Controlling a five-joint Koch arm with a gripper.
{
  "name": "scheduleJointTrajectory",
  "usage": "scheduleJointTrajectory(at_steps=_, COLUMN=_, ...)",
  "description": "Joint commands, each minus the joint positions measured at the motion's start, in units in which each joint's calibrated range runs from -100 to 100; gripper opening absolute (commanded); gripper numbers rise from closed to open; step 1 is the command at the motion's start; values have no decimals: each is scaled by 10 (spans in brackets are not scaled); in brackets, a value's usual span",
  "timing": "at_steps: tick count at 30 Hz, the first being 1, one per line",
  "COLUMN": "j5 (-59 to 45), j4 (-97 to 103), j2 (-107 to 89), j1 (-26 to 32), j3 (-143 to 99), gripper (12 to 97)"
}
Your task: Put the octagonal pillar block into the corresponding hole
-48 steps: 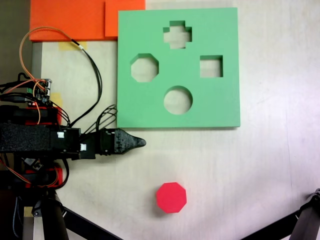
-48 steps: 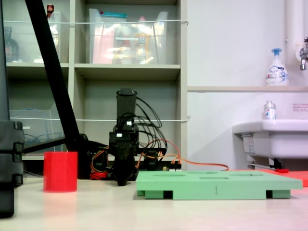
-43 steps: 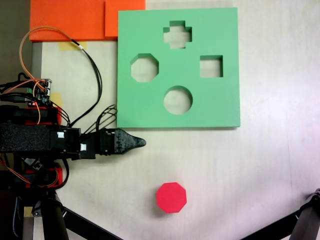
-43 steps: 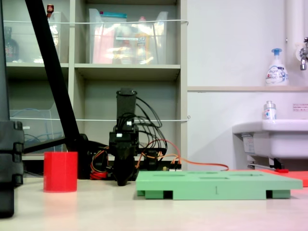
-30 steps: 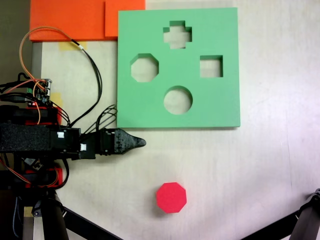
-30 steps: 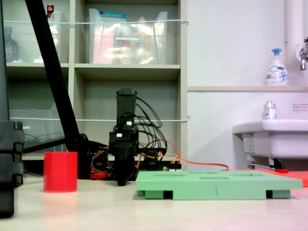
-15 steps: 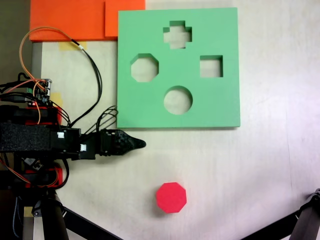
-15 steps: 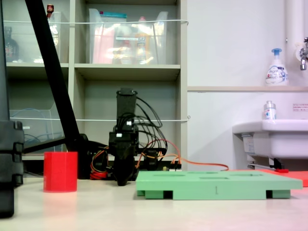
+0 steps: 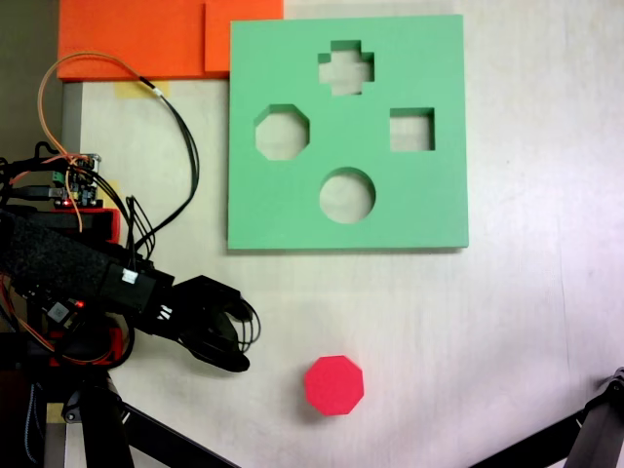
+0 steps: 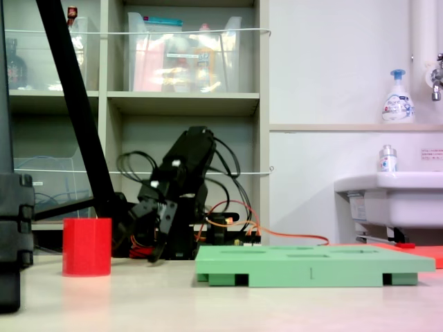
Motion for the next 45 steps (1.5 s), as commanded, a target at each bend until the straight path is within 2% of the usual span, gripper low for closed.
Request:
scheduleJointTrajectory(at_steps=1, j5=52, j4=-204, j2=-5, j1=4, j3=104, gripper=429)
scheduleJointTrajectory(at_steps=6, j5=113, j4=-360, j2=-5, j1=32, j3=258, gripper=359)
scheduleJointTrajectory(at_steps=12, j5=109, j4=-634, j2=284, j1=38, j3=590, gripper=354)
scheduleJointTrajectory(at_steps=13, j5=101, j4=-643, j2=310, j1=38, j3=619, gripper=375)
scheduleJointTrajectory(at_steps=16, j5=96, j4=-645, j2=358, j1=40, j3=679, gripper=570)
scheduleJointTrajectory(at_steps=23, j5=77, j4=-644, j2=486, j1=32, j3=767, gripper=807)
scheduleJointTrajectory(at_steps=26, j5=59, j4=-648, j2=577, j1=24, j3=818, gripper=870)
scheduleJointTrajectory(at_steps=33, j5=42, j4=-650, j2=761, j1=13, j3=917, gripper=872)
scheduleJointTrajectory(at_steps=45, j5=30, j4=-649, j2=918, j1=2, j3=972, gripper=870)
